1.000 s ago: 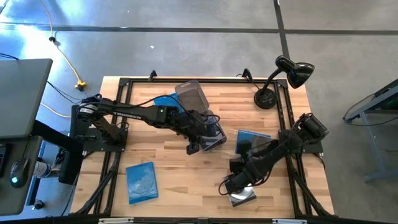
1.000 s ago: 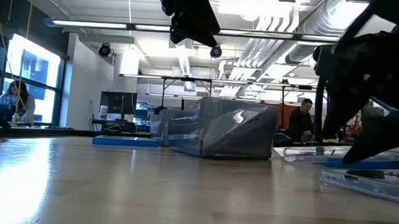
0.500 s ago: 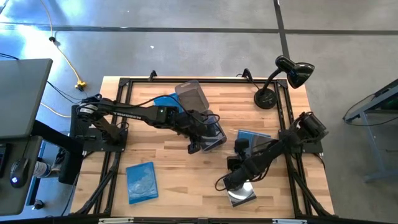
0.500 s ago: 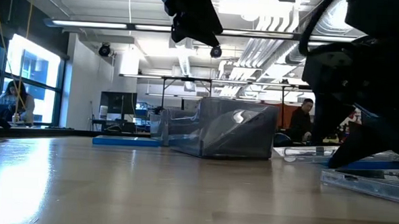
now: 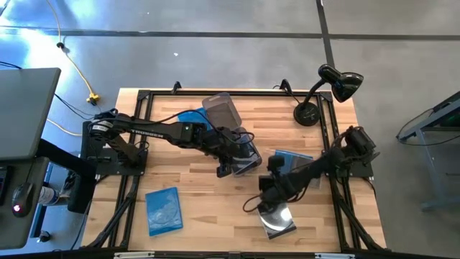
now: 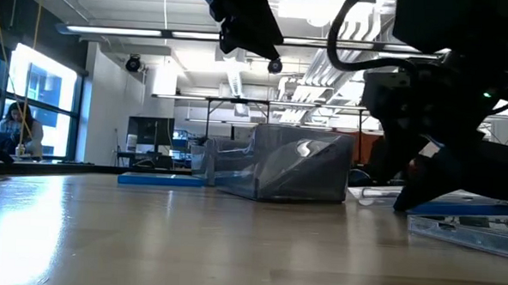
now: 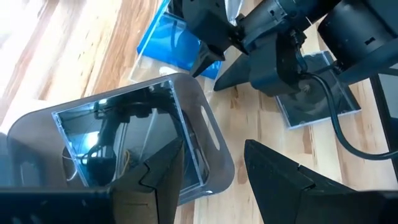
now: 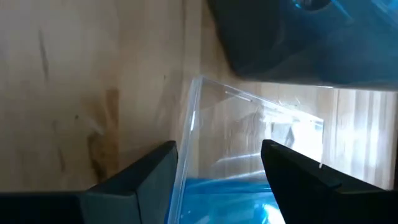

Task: Pick & place jewel cases by type
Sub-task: Put the left black CD case into the bottom black bin

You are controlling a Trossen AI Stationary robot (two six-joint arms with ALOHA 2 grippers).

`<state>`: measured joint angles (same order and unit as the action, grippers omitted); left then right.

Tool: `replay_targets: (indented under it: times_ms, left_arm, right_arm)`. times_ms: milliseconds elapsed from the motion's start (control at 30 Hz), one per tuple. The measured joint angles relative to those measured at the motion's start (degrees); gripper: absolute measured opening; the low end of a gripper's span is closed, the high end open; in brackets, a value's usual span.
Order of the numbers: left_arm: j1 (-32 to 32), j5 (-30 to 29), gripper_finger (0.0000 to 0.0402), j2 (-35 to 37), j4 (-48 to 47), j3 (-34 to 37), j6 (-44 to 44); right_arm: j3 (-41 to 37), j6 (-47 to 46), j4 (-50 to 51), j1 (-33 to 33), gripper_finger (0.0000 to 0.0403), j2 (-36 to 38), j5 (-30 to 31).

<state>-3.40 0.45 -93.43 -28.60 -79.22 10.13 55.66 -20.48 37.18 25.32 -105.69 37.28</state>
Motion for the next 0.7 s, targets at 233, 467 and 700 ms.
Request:
replay_targets:
  times_ms: [233, 467, 700]
  left_arm:
    - [0.0, 0.0, 0.0168, 0.0, -0.3, 0.0, -1.0]
    - [0.0, 0.0, 0.0168, 0.0, -0.3, 0.0, -1.1]
    - [0.0, 0.0, 0.0168, 0.0, -0.3, 0.0, -1.1]
  right_arm:
    - [0.0, 1.0, 0.0, -0.6, 0.0198, -0.1, -3.3]
    - [-0.1, 1.0, 0.9, -0.6, 0.0146, -0.2, -3.9]
    - [-0.1, 1.3, 1.0, -0.6, 0.0111, -0.2, -4.7]
